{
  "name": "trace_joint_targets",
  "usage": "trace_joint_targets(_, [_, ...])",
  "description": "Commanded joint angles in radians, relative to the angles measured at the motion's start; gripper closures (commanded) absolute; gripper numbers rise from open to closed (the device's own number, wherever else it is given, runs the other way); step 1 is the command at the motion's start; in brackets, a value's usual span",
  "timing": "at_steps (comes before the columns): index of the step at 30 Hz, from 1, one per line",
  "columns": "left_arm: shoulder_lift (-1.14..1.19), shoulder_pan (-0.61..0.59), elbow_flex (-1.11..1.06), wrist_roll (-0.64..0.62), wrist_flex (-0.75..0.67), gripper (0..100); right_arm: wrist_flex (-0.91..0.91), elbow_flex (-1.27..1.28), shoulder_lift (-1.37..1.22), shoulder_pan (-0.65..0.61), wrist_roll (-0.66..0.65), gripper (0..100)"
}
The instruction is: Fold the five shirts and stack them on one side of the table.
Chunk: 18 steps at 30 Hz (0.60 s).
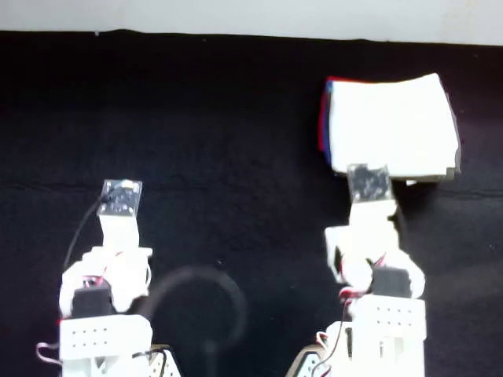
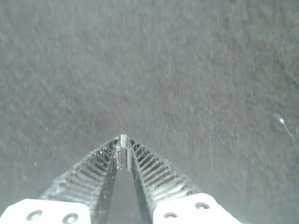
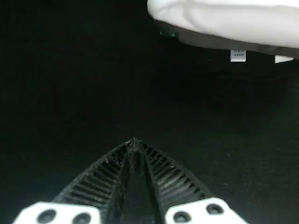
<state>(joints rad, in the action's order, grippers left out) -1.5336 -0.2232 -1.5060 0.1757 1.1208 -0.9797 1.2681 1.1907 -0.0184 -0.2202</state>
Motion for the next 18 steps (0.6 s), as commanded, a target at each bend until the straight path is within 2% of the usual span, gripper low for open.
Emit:
trace_joint_targets(1, [-0.229, 0.008, -0.090, 0.009, -0.008, 99, 0.033, 0.124, 0.104, 0.005, 0.008, 99.0])
trace_joint_targets(3, [-0.311, 0.005, -0.125, 0.009, -0.006, 99, 0.021, 0.179, 0.171, 0.007, 0.008, 99.0])
trace_joint_targets(5, [-0.286, 0.010, -0.131, 0.009, -0.006, 99, -0.004, 0.229, 0.245, 0.008, 0.017, 99.0])
trace_joint_targets(10, [-0.252, 0.010, -0.143, 0.006, 0.029, 99, -0.050, 0.366, 0.466, 0.008, 0.216, 99.0])
trace_joint_targets(12, [-0.252, 0.012, -0.156, 0.005, 0.055, 99, -0.050, 0.437, 0.562, 0.007, 0.259, 99.0])
trace_joint_targets(15, [-0.252, 0.012, -0.165, 0.003, 0.064, 99, -0.050, 0.529, 0.656, 0.004, 0.262, 99.0])
trace_joint_targets(18, [-0.252, 0.012, -0.160, 0.003, 0.064, 99, -0.050, 0.538, 0.621, 0.004, 0.267, 98.9])
